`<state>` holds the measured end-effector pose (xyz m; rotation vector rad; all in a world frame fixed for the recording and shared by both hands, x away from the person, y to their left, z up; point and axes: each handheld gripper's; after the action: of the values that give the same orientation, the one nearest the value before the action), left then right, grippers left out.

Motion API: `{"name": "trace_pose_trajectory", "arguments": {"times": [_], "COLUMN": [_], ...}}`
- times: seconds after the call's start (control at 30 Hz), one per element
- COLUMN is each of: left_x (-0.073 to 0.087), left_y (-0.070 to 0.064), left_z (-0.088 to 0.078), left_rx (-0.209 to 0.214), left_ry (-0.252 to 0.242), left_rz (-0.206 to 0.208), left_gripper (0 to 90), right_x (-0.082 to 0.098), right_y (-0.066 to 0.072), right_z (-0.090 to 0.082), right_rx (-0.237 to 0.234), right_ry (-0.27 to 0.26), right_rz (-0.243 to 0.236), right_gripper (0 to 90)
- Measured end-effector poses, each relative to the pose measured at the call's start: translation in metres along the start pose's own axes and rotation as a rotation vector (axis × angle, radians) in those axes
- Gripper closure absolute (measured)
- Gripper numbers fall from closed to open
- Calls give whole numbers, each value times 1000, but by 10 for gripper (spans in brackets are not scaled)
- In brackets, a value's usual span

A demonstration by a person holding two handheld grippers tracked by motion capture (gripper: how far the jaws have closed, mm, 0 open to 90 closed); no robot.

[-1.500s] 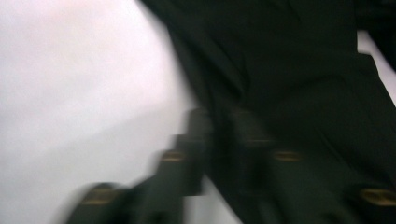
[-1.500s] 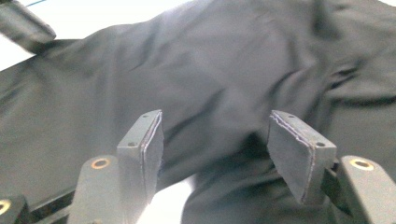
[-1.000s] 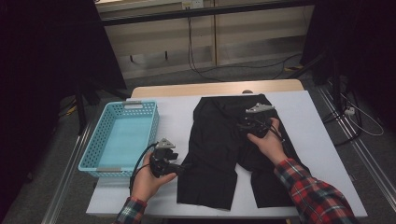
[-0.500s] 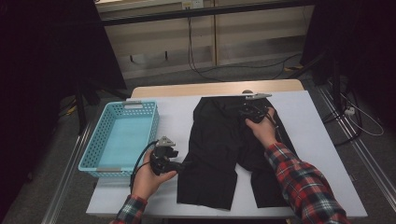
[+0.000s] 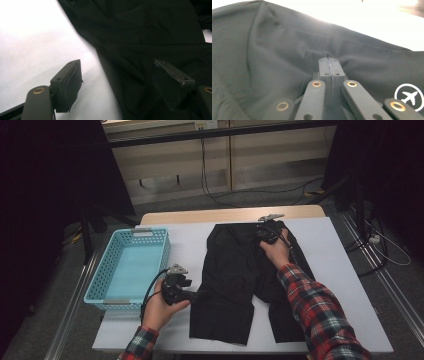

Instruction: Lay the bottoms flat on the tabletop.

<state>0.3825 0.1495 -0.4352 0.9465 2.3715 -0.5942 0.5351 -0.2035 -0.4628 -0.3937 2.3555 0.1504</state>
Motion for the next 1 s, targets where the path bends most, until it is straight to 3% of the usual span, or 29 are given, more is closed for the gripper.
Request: {"name": "trace_pose_trajectory", "arguments": {"times": [0.07,0.17,0.2,0.23,0.3,0.33,0.37,0.4,0.43,0.47,0.6,0.73,0.8,0.83,0.87,0.93,1.0], "left_x": [0,1,1,1,1,1,1,2,2,2,4,7,7,7,7,3,1], "left_y": [0,1,1,1,3,3,2,1,0,-1,1,2,2,0,-1,-7,-8], "left_z": [0,0,0,1,0,0,1,2,2,1,0,-2,-3,-3,-3,-3,-3], "left_rx": [2,-1,-1,-2,0,0,-6,-10,-11,-7,-17,-14,-17,-24,-15,-19,-15], "left_ry": [-3,0,0,6,21,21,12,13,14,16,4,-15,-15,-9,-6,-54,-66], "left_rz": [-5,-10,-10,-6,-9,-9,-9,-7,-4,1,-8,-36,-20,-9,-10,22,14], "left_gripper": [248,250,250,250,246,245,245,241,241,239,237,265,289,376,376,446,503], "right_x": [0,1,1,1,1,2,2,1,1,-1,-2,0,1,3,3,8,13], "right_y": [-4,-24,-24,-29,-31,-31,-31,-27,-27,-21,-11,15,20,30,30,36,40], "right_z": [1,2,2,2,1,2,2,-2,-2,-7,-19,-43,-48,-57,-57,-65,-68], "right_rx": [6,31,31,35,70,52,52,46,46,28,-13,-81,-93,-104,-104,-121,-115], "right_ry": [-1,-14,-14,-20,-31,-27,-27,-25,-25,-24,-32,-42,-47,-54,-54,-52,-45], "right_rz": [-2,51,51,79,76,93,93,88,88,85,62,6,-10,-26,-26,-29,-45], "right_gripper": [900,900,900,900,888,818,818,677,677,594,531,448,421,400,400,384,362]}}
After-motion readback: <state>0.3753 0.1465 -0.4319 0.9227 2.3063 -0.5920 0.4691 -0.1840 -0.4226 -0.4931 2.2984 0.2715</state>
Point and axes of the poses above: each handheld gripper's, and its own axes: z roughly forward along the jaws, x roughly out of its underside, y roughly to its left, and after that the axes turned 6 degrees about y, right-handed
